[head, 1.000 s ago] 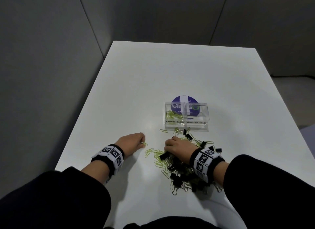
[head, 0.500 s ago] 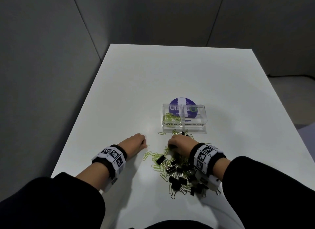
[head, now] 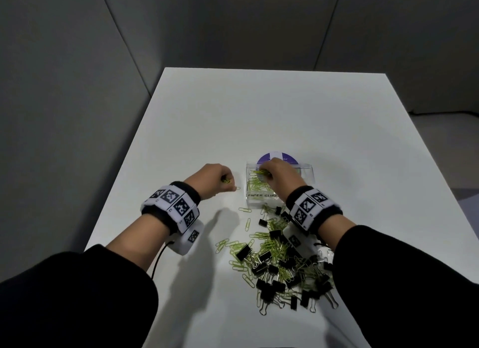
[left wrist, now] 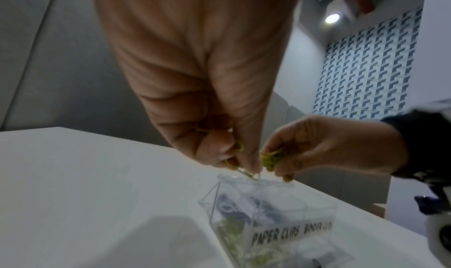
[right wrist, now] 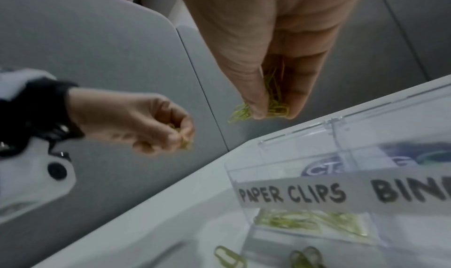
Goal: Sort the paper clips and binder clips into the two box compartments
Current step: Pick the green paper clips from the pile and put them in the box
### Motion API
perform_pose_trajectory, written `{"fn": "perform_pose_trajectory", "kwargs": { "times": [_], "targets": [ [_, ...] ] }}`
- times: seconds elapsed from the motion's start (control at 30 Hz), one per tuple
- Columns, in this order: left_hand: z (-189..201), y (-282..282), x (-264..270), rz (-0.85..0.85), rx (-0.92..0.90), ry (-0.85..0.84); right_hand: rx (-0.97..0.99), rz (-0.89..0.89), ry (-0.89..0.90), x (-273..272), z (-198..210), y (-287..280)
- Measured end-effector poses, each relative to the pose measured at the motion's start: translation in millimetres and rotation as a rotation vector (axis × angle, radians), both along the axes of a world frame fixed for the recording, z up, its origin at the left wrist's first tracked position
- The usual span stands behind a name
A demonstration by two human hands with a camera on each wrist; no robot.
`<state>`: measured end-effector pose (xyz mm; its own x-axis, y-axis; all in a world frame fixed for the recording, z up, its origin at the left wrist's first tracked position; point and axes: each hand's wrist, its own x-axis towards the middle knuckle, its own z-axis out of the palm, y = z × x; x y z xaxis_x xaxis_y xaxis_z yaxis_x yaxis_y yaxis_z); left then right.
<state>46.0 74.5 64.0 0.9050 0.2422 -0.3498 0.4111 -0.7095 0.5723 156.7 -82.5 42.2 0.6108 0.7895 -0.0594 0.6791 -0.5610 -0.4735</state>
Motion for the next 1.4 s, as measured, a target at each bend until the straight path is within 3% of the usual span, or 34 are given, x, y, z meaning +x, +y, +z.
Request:
{"fn": "perform_pose_trajectory", "kwargs": {
  "times": [0.13,0.33,0.47,0.57,0.63,0.8,1.0,1.1,1.17,1.4],
  "targets": [
    [3,-3,21,0.012,0.013,-0.065,-0.063,0.019,0.062,3,-7,1],
    [-6,-25,52,0.008,0.049,-0.117,0.009,-0.092,0.033,8,-6,-34],
    [-10,-41,59,-0.103,0.094,-0.076,-0.08,-0.046,0.018,1,-9,-57],
    [-9,-49,48,-0.236,0.284,-0.111,-0.171,-0.007,0.013,-5,-16,-67],
    [-14,-55,35,-0.3,0.316,-0.154,-0.238,0.033,-0.015,-9,-21,-69],
    [-45,-75,4,-0.487,0.352,0.027,-0.376,0.182,-0.082,-22,-33,-62],
    [-69,-84,-18,-0.48,0.421,0.004,-0.376,0.262,-0.188,-35,-44,-62],
    [-76,-88,-24,-0.501,0.47,0.0,-0.412,0.255,-0.101,-36,-50,-65],
    [-80,-88,-27,-0.516,0.488,-0.009,-0.333,0.258,-0.17,-37,-55,-65],
    [-75,-88,-27,-0.559,0.495,0.0,-0.372,0.201,0.036,-33,-46,-69]
  ]
}}
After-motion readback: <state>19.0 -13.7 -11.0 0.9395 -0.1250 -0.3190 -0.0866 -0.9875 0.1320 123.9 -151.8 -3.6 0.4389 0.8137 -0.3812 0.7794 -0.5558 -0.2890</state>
